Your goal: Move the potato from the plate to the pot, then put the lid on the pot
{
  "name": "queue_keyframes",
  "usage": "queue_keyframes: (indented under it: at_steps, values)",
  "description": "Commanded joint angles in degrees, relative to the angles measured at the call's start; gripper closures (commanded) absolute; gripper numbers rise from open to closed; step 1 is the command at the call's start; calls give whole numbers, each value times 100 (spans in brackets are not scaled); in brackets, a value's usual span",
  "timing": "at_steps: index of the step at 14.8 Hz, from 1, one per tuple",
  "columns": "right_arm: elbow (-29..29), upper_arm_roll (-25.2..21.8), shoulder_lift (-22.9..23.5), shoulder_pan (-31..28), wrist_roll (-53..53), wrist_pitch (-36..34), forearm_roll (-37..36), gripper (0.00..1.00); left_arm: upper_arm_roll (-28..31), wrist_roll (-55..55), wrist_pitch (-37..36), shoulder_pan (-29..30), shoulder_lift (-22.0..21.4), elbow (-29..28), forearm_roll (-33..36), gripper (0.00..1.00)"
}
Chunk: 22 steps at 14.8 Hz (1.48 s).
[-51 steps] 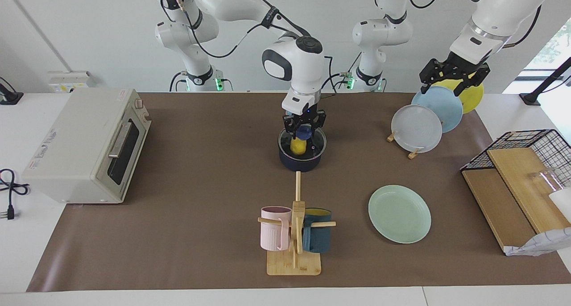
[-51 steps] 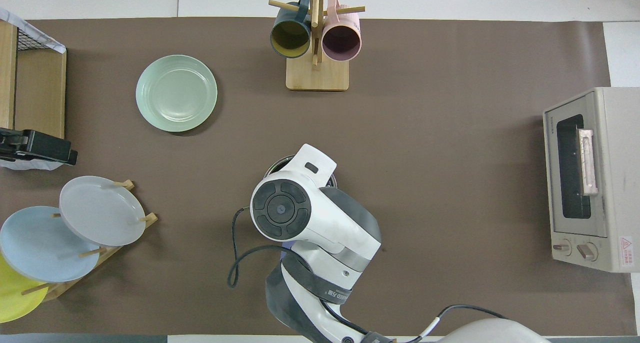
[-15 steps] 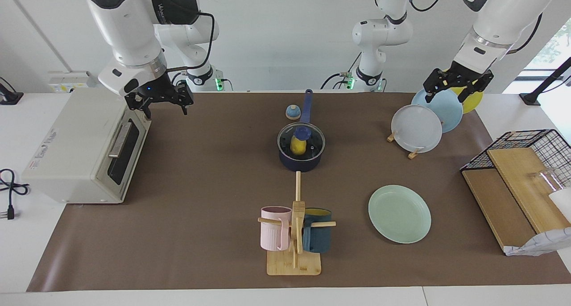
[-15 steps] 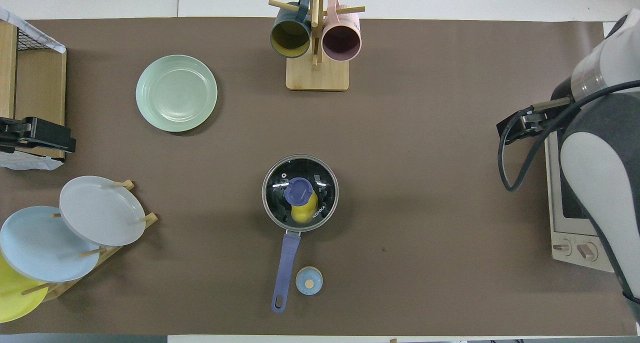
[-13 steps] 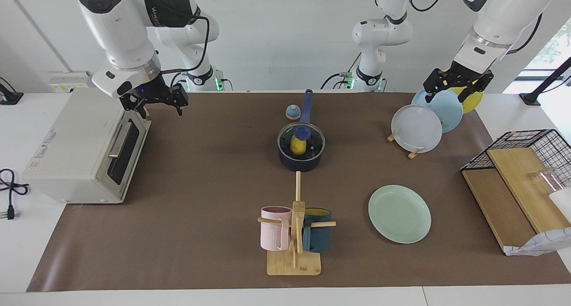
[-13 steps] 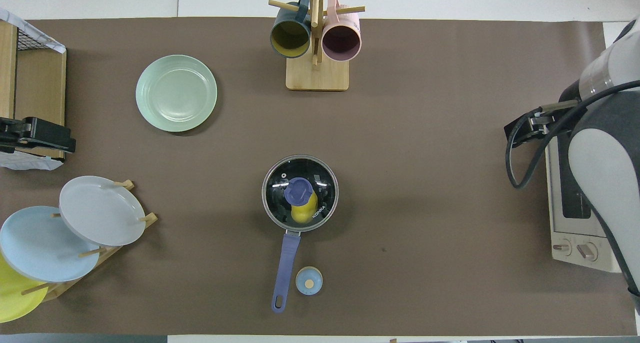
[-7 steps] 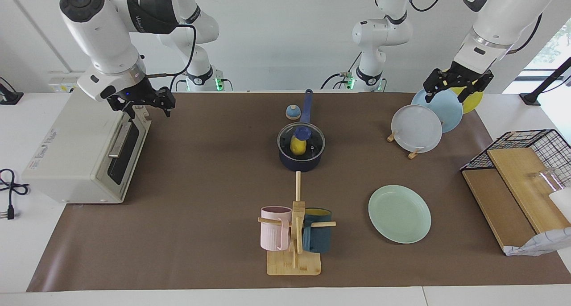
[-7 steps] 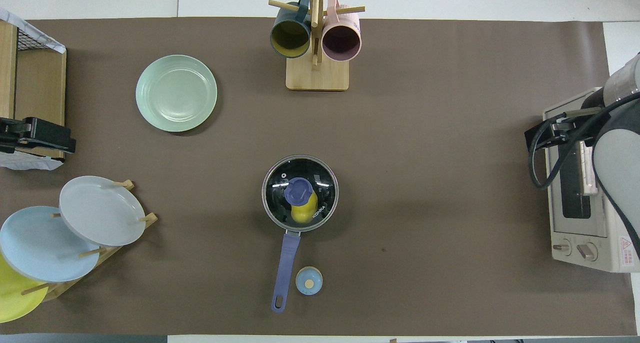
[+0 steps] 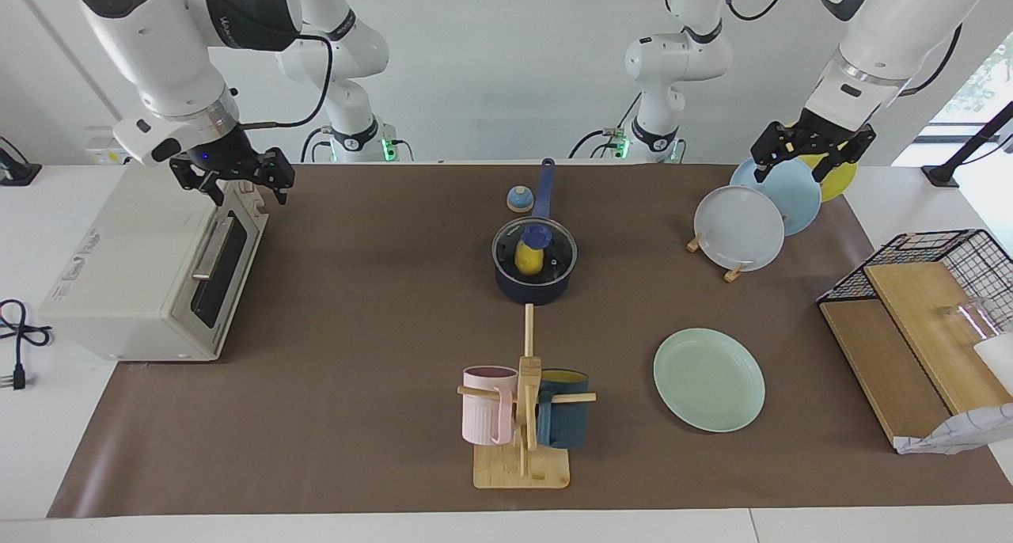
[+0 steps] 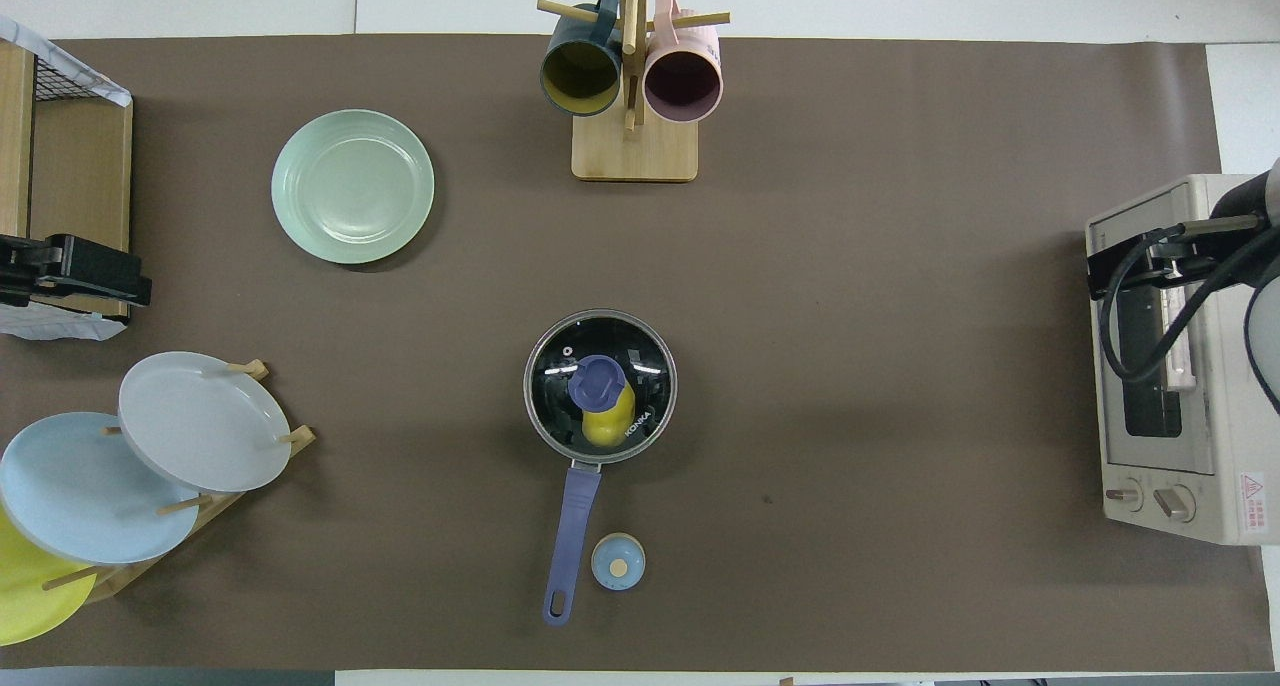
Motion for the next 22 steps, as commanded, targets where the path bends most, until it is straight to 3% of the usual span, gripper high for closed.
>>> queue_keyframes:
  at_steps: [1, 15, 20, 22]
  values:
    - [-126, 40, -89, -185, -130, -22, 274, 0, 41, -33, 22, -43, -128, -115, 120, 0]
    - [-126, -214, -115, -97, -95, 29, 265, 0, 41, -33, 22, -52, -128, -115, 120, 0]
    - [-126, -118, -115, -220, -113, 100, 265, 0, 41, -33, 22, -43, -128, -115, 120, 0]
    - [-135, 118, -115, -465, -113, 38, 274, 0, 41, -33, 22, -43, -128, -115, 120, 0]
